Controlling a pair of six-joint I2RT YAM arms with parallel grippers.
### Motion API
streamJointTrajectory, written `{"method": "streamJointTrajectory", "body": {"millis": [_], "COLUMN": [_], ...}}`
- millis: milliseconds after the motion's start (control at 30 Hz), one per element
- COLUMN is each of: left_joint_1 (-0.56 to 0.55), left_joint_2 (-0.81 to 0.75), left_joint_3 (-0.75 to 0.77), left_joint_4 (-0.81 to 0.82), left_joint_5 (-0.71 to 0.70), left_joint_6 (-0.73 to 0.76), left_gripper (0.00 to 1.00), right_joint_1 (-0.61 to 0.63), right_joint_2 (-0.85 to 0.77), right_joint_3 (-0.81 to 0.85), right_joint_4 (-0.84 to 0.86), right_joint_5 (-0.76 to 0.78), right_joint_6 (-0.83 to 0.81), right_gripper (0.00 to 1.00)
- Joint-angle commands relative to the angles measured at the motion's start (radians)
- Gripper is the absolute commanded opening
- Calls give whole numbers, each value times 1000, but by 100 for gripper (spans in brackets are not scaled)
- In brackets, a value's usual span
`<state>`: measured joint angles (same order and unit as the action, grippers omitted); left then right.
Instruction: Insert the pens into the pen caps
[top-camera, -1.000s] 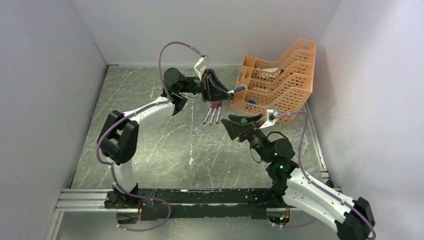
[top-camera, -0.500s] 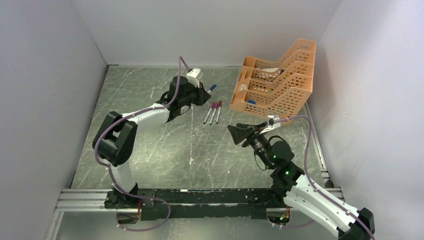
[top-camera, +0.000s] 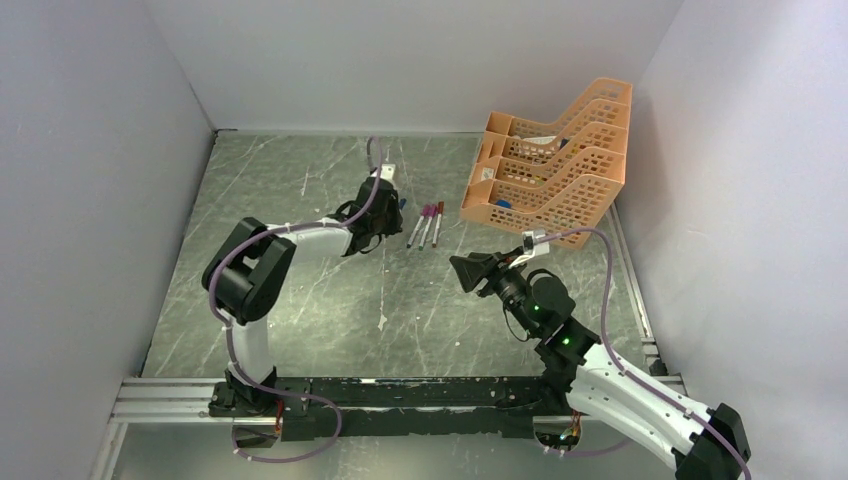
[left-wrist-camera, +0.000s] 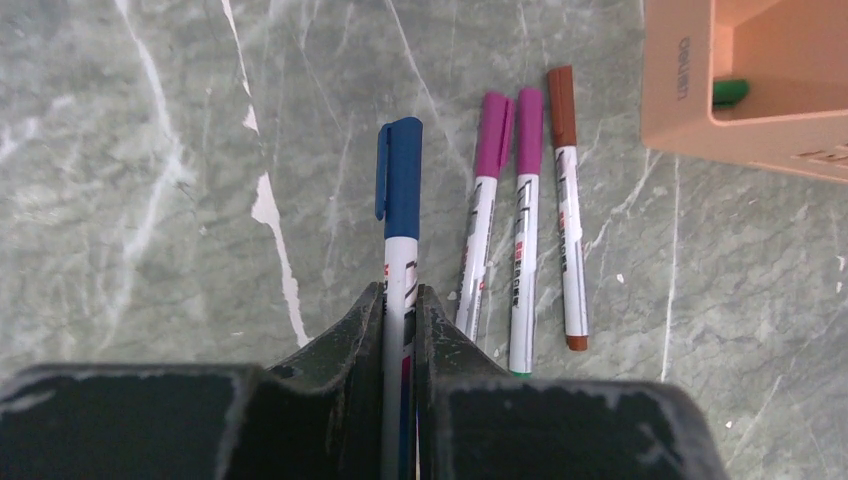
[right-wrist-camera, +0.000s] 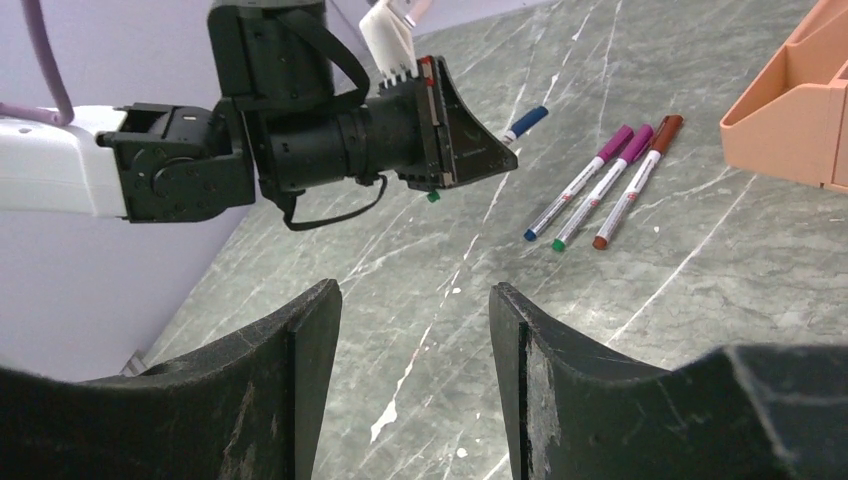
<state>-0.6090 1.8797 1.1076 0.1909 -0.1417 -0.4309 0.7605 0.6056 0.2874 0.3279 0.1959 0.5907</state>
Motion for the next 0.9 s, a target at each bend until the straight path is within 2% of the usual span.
{"method": "streamJointTrajectory", "body": {"millis": [0,200,500,700,867], "left_joint_1": [-31,-34,-32,-32,-31], "left_joint_2": [61,141,163,103,-26], "left_joint_3": [12,71,99,79,37], "left_joint_4": [31,24,51,75,92], "left_joint_5": [-45,-14,30,73,6], "left_joint_6": [-65,-78,-56,-27,9], "left_gripper": [7,18,36,39,40], "right_joint_1": [-1,-2,-2,-3,-3], "right_joint_2": [-5,-21,-2,24,29], "right_joint_3": [-12,-22,-22,-17,-19], "right_joint_4": [9,-10,-15,-2,5], "right_joint_5": [-3,10,21,23,22], "right_joint_6": [-9,-21,-29,-38,-37], "right_gripper": [55,55,55,55,55]}}
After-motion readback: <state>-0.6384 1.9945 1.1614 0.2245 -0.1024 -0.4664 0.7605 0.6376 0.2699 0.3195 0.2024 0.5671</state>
